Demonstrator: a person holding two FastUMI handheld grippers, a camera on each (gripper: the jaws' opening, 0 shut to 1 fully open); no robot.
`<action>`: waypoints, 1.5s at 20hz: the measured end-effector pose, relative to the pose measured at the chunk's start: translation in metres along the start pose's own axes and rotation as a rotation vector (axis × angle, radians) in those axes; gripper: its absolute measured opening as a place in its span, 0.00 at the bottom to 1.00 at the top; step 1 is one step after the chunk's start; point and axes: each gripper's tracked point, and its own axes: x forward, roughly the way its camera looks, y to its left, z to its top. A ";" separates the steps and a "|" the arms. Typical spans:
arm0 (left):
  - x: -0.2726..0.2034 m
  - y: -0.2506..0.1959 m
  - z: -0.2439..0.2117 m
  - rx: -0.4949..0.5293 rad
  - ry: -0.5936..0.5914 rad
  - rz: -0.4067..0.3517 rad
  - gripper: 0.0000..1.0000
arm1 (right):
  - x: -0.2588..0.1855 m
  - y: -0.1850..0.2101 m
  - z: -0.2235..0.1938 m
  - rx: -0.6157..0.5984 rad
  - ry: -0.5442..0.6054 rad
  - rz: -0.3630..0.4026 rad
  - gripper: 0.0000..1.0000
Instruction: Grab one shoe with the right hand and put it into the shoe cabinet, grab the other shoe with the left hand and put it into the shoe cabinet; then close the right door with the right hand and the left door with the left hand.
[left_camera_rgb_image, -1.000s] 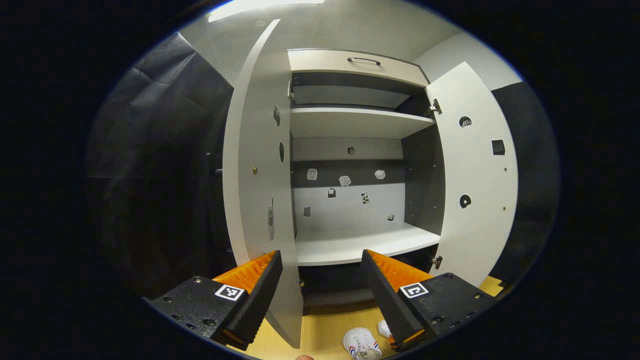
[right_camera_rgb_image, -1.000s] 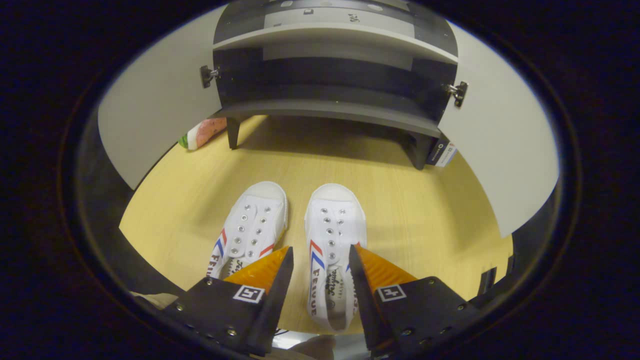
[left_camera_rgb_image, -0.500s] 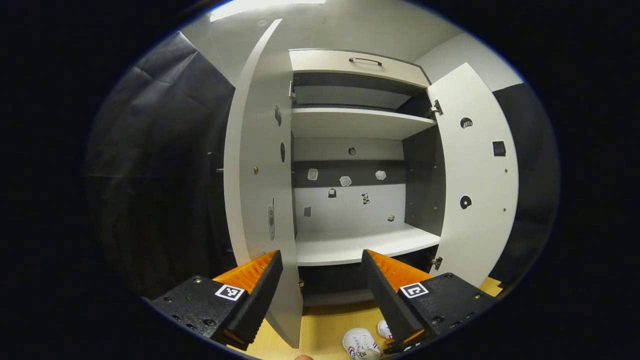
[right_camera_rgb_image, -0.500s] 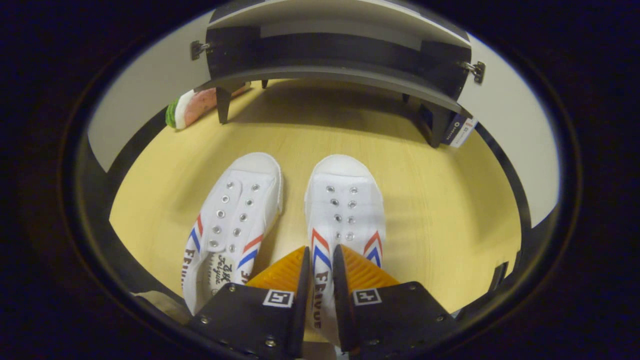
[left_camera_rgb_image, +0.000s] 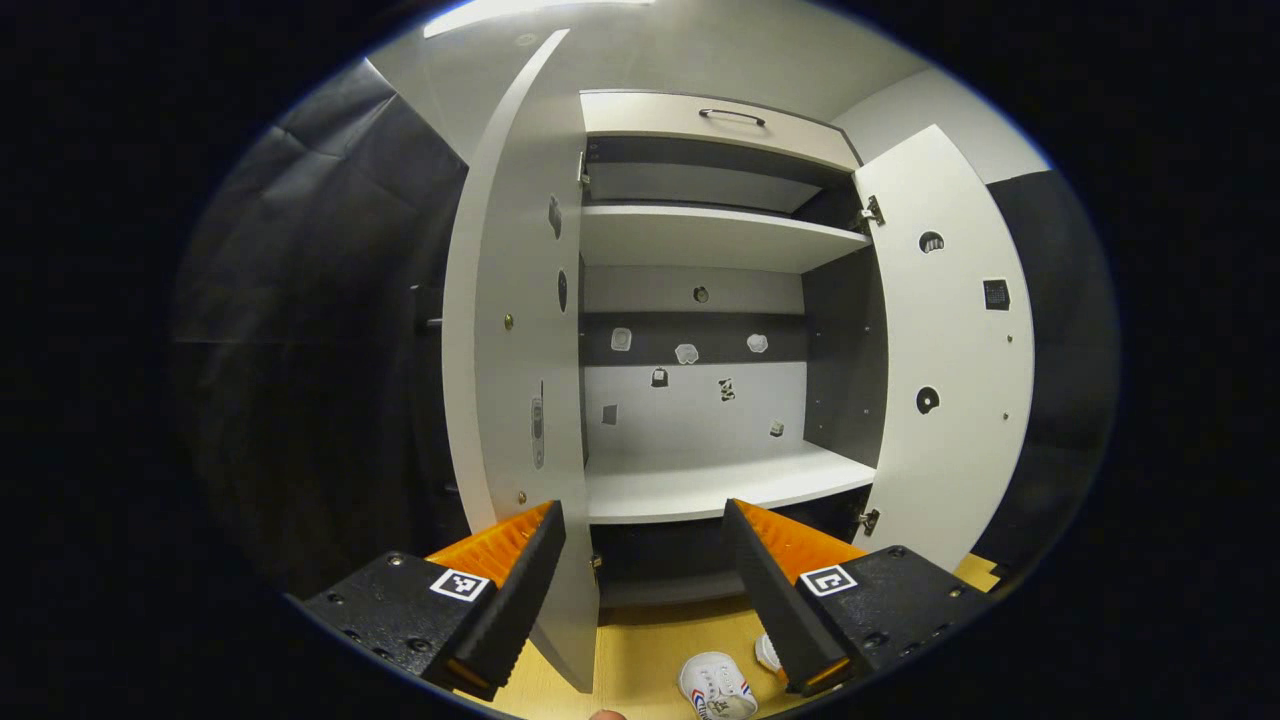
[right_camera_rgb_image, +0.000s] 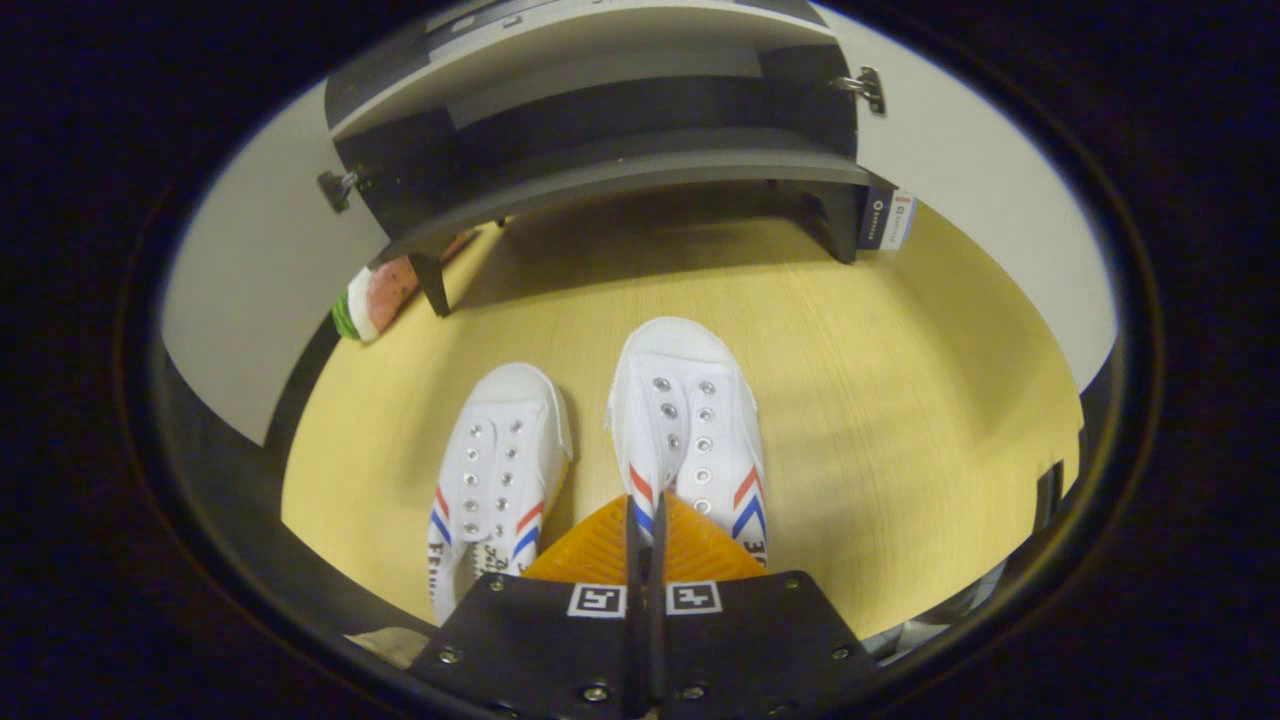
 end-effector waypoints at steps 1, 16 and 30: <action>0.000 0.000 -0.001 0.004 0.000 -0.001 0.97 | -0.007 0.005 0.007 0.034 -0.016 0.024 0.00; -0.001 0.000 -0.001 0.010 -0.011 -0.011 0.97 | -0.189 0.079 0.293 -0.056 -0.599 0.118 0.00; 0.002 0.001 -0.001 0.020 -0.005 0.023 0.99 | -0.094 0.064 0.463 -0.097 -0.578 -0.019 0.00</action>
